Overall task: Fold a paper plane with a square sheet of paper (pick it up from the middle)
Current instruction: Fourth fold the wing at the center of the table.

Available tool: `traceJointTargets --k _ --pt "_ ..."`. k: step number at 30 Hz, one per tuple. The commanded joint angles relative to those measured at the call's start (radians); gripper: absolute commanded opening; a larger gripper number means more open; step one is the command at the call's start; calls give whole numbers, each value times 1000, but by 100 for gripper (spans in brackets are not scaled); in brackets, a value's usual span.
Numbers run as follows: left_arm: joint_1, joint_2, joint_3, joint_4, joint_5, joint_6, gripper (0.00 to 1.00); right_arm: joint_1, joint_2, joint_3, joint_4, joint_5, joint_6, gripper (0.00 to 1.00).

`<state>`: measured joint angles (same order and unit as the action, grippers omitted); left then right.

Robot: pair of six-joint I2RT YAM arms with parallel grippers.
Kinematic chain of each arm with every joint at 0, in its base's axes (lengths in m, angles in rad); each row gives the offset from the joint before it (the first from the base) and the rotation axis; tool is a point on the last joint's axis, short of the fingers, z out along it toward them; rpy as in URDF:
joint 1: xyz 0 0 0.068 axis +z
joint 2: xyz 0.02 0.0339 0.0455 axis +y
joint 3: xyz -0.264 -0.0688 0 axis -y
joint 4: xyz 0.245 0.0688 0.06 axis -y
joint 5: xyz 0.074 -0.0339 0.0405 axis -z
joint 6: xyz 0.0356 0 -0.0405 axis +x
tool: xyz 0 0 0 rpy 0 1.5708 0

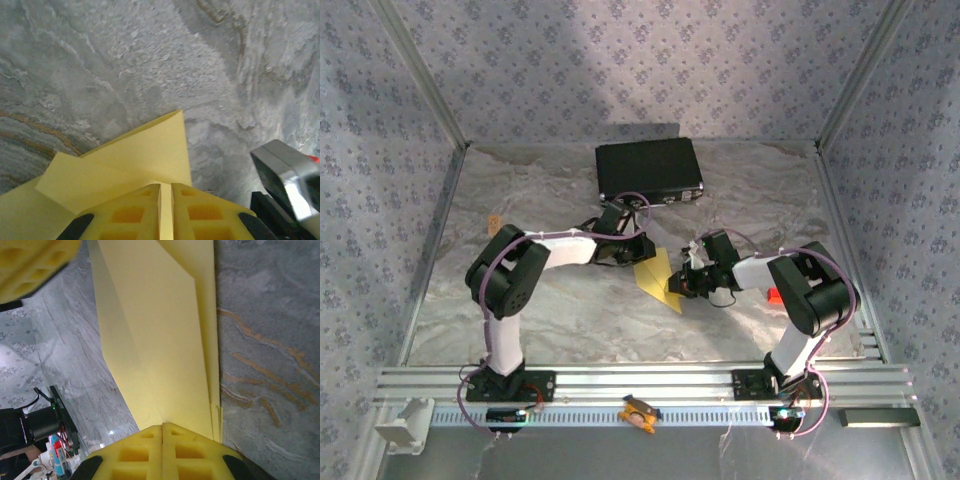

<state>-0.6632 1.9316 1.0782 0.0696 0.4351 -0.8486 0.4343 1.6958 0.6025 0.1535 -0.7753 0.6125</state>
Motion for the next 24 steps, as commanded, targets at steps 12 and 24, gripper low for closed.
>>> traceJointTargets --k 12,24 --pt "3 83 -23 -18 2 17 8 44 -65 90 -228 98 -2 0" --pt "3 86 -22 -26 1 20 8 84 106 208 -235 145 -4 0"
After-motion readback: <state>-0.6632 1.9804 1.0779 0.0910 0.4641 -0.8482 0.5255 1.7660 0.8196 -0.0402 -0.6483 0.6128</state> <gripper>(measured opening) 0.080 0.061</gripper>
